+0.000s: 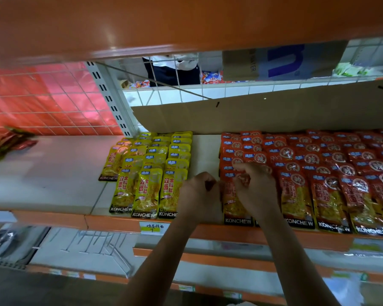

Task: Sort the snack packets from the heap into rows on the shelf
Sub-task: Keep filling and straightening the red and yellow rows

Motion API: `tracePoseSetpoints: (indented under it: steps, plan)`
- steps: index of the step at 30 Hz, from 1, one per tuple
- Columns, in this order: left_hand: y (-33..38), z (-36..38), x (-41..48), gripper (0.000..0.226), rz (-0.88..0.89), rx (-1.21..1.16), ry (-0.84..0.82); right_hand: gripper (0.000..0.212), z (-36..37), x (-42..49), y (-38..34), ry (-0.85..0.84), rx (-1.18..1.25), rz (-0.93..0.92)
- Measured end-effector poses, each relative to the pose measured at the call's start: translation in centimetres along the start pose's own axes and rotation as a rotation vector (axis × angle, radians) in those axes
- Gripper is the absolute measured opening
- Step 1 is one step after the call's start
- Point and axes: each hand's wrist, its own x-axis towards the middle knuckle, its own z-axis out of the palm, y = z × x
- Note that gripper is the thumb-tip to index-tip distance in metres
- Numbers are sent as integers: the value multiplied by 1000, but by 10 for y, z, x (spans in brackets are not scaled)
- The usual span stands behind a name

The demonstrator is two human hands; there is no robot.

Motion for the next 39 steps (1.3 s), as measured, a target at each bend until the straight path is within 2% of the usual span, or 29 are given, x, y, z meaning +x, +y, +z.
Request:
tracePoseSetpoints:
  steps: [4,8,19,28,39]
  plan:
    - [-11,-26,2,14,103,-7,84,29,23,-3,-28,-22,-60,-37]
    - [-41,-66,-1,26,138,56,123,27,56,-8,-68,-38,-60,-92]
    - [-193,-211,-37,36,115,248,295,25,203,-55,-223,-151,41,-241]
    - [-304,-294,-52,51,-101,372,301,34,301,-77,-310,-298,15,-248]
    - [-417,-384,0,67,-372,479,300,43,428,-22,-398,-443,74,-258]
